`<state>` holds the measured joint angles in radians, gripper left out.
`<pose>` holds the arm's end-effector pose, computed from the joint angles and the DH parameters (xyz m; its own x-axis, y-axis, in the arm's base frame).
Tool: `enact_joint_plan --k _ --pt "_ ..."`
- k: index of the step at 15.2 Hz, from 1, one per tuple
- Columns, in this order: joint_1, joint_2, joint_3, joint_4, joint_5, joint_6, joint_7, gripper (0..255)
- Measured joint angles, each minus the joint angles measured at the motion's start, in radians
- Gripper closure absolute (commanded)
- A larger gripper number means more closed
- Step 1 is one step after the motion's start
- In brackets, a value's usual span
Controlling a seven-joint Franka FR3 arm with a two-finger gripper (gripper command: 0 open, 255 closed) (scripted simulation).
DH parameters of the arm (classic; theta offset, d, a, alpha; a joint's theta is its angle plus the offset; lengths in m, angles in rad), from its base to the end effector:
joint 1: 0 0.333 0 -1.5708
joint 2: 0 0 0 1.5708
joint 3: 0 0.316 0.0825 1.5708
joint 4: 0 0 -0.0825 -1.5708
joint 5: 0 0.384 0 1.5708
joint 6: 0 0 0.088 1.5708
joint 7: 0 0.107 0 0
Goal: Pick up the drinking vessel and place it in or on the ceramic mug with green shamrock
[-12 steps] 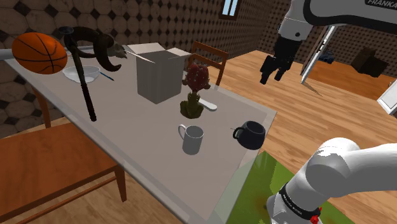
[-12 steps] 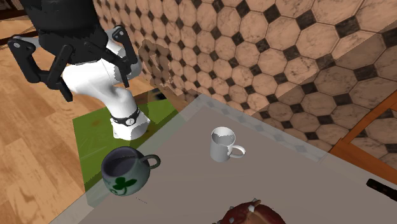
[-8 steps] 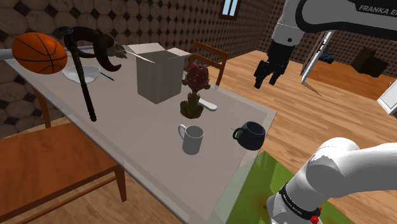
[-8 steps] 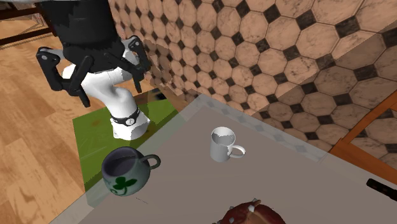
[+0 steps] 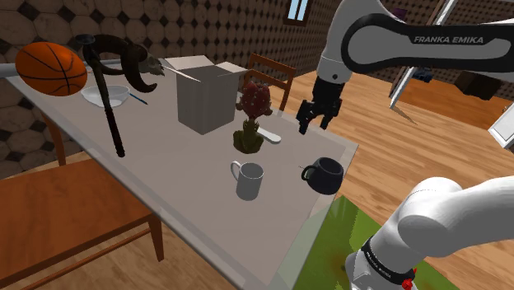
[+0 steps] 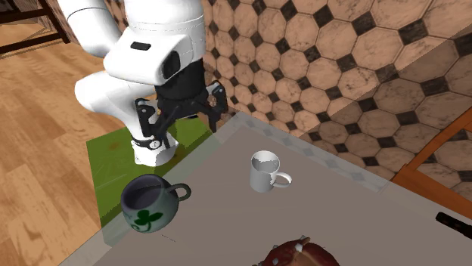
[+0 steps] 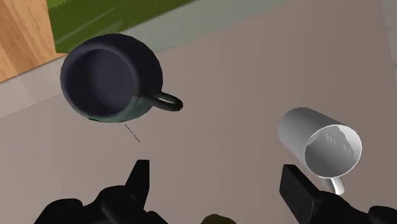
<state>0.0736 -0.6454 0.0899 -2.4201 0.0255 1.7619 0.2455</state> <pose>0.3500 0.0643 0.5289 0.9944 -0.1053 -0.0070 -0.1051 -0.9940 0.0317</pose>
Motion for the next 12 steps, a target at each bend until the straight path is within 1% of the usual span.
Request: enact_joint_plan --k 2,7,12 --pt "0.011 0.033 0.025 -0.019 0.022 0.046 0.035 0" --pt "0.037 0.162 0.090 -0.030 0.069 0.172 0.120 0" --pt "0.056 0.313 0.148 -0.005 0.097 0.287 0.198 0"
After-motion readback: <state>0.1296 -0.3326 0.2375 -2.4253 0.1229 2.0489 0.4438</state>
